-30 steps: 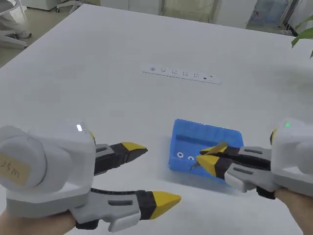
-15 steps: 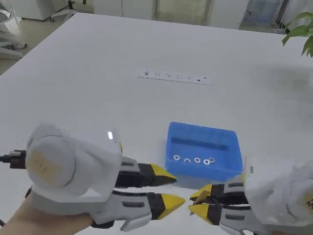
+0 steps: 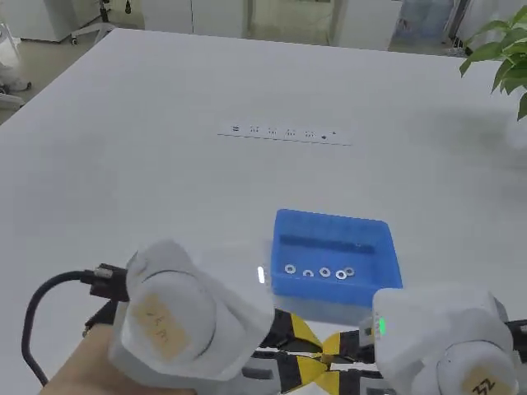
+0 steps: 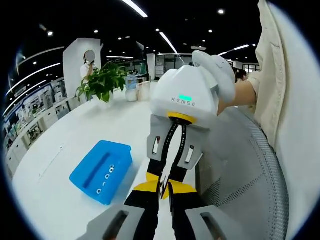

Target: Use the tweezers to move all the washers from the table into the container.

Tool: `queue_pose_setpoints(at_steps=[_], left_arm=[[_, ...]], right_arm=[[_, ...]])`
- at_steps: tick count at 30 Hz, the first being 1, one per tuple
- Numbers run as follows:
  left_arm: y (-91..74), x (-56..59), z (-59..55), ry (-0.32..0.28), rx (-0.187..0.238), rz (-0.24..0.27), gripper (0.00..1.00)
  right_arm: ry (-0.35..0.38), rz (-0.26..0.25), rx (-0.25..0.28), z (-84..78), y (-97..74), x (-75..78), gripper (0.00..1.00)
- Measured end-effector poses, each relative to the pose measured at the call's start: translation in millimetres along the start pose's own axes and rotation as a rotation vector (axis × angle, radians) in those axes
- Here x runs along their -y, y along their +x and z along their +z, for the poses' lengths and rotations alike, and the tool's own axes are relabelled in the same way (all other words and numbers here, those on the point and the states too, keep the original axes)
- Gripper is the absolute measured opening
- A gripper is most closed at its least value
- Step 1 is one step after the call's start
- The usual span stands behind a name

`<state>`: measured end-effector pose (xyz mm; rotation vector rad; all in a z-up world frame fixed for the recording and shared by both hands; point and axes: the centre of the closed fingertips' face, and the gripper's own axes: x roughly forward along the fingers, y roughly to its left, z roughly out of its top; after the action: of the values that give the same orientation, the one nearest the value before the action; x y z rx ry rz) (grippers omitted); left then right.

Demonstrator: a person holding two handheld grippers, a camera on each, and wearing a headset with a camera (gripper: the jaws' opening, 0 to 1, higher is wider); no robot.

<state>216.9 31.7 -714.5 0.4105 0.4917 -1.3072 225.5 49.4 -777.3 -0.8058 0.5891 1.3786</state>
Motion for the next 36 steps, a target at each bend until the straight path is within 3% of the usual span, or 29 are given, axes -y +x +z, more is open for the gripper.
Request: queue_pose_setpoints(at_steps=[3, 9, 16, 20, 22, 27, 32, 36], left_arm=[[2.8, -0.6, -3.8, 0.045, -0.044, 0.002, 0.00], [2.4, -5.5, -11.4, 0.052, -0.087, -0.005, 0.00], [10.1, -8.4, -29.3, 0.074, -0.155, -0.001, 0.00], [11.6, -11.8, -35.4, 0.035, -0.160, 0.007, 0.00], [13.6, -11.9, -41.7, 0.014, -0.164, 0.002, 0.00], [19.5, -12.5, -60.4, -0.009, -0.202, 0.002, 0.00], [26.0, -13.4, -76.0, -0.023, -0.252, 0.001, 0.00], [30.6, -13.5, -89.0, -0.010, -0.331, -0.013, 0.00]], right_arm=[[-0.005, 0.001, -0.013, -2.1, 0.3, -0.4, 0.03], [-0.013, 0.000, -0.045, -9.7, 0.4, -0.4, 0.03], [0.023, -0.002, -0.068, -23.1, 4.5, 1.4, 0.04], [0.117, -0.013, -0.028, -24.7, 5.7, 3.6, 0.05], [0.166, 0.001, -0.017, -26.2, 5.8, 1.6, 0.09], [0.251, -0.026, 0.027, -30.2, -1.8, 1.3, 0.17], [0.381, -0.100, 0.085, -40.8, -21.6, 4.2, 0.23], [0.479, -0.188, 0.118, -55.2, -40.6, 11.3, 0.28]])
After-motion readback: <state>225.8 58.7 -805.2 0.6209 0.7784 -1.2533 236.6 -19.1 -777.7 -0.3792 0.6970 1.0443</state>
